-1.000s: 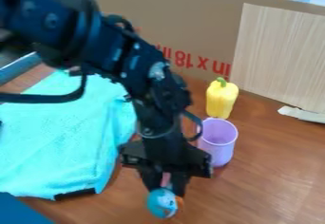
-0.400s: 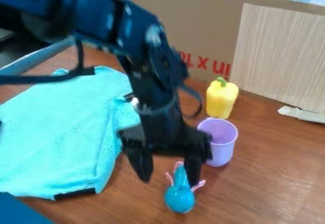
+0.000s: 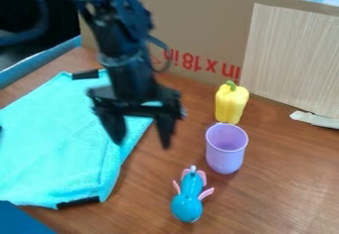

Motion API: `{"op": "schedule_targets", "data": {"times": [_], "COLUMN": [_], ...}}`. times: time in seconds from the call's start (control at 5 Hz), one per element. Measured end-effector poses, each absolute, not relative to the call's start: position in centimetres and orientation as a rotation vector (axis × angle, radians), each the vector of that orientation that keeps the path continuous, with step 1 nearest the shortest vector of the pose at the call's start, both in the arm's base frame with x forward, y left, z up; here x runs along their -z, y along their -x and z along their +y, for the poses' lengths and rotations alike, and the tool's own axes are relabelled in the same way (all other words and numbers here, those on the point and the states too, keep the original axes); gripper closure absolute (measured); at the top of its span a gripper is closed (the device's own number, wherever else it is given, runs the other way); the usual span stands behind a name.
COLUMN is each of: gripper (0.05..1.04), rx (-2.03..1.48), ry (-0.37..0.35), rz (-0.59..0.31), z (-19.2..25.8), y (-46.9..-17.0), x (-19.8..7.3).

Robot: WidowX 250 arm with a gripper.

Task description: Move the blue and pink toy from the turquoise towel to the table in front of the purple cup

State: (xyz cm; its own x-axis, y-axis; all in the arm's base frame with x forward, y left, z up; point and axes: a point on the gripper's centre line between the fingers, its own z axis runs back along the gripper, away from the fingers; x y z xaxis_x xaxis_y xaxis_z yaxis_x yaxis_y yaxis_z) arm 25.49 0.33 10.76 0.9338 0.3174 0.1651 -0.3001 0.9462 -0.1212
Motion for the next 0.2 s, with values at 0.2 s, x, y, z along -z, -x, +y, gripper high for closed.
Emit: {"op": "schedule_targets", "data": {"times": [0.2], "gripper": [0.083], "rx": [-0.366], "ry": [-0.064], "rz": [-0.160], "z": [4.79], "y": [-25.78], "x": [-12.62]}}
